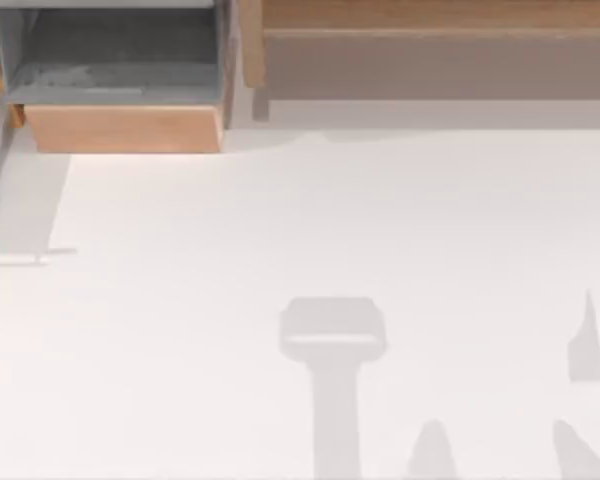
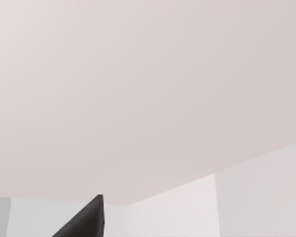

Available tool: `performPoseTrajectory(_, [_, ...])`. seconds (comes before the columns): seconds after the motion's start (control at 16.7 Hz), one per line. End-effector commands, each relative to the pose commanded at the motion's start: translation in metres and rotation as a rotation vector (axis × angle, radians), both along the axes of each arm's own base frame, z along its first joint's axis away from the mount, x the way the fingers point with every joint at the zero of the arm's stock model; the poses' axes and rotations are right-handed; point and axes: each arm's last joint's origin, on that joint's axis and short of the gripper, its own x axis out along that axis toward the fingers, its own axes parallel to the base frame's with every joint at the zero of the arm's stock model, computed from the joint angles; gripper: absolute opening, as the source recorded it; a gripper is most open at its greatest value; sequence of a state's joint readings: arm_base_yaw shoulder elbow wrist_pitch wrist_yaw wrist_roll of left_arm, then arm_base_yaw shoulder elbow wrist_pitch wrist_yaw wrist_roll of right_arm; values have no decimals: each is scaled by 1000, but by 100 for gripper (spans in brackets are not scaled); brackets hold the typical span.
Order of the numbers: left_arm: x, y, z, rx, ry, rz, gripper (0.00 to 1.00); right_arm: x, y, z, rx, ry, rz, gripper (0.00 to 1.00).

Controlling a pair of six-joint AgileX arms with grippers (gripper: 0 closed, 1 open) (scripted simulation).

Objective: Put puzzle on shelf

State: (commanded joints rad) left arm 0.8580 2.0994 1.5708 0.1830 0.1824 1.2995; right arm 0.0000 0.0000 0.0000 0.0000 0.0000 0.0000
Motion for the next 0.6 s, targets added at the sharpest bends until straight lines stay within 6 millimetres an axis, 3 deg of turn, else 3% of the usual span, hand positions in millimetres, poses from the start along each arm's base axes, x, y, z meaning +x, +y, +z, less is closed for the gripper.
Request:
performPoseTrajectory(0.24, [44,-22,22,-257,55,22,100,0,0,0,0,0,0,100])
performPoseTrajectory(0.6, [101,-93,28,-648,231,67,100,0,0,0,0,0,0,100])
